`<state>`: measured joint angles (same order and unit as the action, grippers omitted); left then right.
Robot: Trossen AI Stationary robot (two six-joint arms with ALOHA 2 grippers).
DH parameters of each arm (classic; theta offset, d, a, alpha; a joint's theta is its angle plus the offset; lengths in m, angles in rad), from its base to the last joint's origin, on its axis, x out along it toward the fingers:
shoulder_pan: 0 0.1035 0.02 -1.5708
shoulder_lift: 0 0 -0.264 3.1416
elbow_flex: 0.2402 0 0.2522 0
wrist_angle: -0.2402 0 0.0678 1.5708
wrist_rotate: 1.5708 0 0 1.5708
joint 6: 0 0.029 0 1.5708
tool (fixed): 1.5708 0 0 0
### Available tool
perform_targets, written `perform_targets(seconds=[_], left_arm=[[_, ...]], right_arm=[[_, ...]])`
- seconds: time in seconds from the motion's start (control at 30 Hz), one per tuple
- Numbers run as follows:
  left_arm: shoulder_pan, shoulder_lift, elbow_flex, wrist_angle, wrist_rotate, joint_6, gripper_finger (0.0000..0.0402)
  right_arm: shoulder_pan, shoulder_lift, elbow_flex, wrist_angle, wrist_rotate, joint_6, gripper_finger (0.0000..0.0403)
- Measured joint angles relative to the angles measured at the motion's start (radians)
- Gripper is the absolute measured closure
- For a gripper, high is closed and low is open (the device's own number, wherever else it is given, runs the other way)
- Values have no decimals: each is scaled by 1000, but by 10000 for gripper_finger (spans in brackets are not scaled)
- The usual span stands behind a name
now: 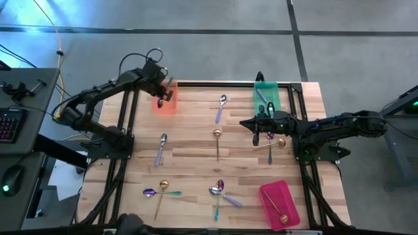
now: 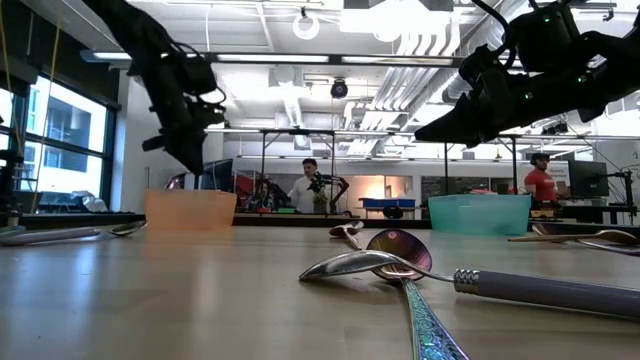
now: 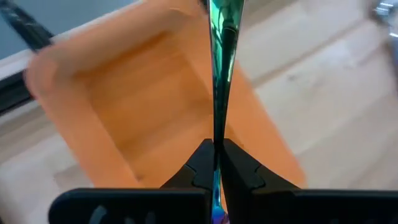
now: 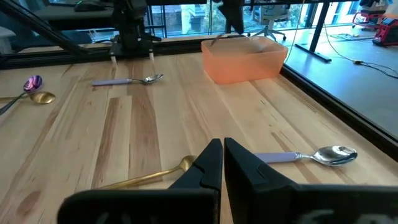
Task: Sort silverware by color (type)
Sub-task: Put the blue spoon into the orange bin
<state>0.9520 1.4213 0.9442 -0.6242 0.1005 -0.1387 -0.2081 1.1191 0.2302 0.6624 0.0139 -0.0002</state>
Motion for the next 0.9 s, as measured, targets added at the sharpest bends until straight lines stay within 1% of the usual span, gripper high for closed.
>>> perform_targets(seconds=[0.17,0.3,0.4,0.6,0.8,0.9], left_arm=[[28,91,41,-9,1,30,399],[29,152,51,-53,2,42,399],[29,181,51,-78,2,48,399],[28,216,52,-78,2,46,397],[22,222,52,-73,-19,30,367],[22,209,52,-71,-20,66,349]], right_arm=[[0,0,0,0,0,0,403],[0,0,0,0,-3,0,403],[0,0,0,0,-5,0,403],[0,0,0,0,-5,-4,403],[0,0,0,0,-4,-5,403],[0,0,0,0,-3,-2,403]])
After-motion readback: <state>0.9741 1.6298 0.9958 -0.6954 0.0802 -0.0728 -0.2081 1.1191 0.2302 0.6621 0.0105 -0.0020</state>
